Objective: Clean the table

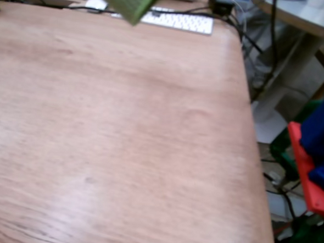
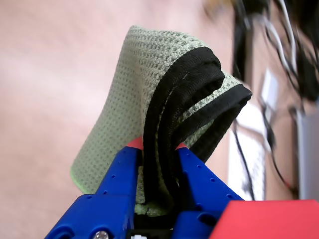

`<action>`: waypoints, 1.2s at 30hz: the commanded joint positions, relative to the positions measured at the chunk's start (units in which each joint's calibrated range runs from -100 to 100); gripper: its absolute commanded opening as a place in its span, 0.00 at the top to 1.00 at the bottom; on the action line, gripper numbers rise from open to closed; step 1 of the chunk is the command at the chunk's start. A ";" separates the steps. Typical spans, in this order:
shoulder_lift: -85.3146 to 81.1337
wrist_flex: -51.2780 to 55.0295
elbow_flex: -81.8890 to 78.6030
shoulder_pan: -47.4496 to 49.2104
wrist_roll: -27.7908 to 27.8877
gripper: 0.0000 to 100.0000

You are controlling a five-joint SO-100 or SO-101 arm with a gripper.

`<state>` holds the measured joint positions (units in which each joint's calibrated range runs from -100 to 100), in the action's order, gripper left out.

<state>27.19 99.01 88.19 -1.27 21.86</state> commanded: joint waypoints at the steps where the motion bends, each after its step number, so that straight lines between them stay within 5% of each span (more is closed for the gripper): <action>1: -8.84 0.99 -2.82 21.91 -6.64 0.99; 3: -15.87 0.99 -15.09 28.85 -9.43 0.99; 9: -45.55 0.67 -76.91 29.02 -9.47 0.99; 12: -51.72 -8.53 -95.88 29.19 -9.43 0.99; 23: -50.86 -27.66 -122.21 39.34 -9.57 0.99; 31: -50.78 -51.80 -140.24 39.34 -9.57 0.99; 36: -50.86 -52.62 -140.81 39.34 -10.16 0.99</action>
<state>-22.61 47.41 -52.57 37.44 11.94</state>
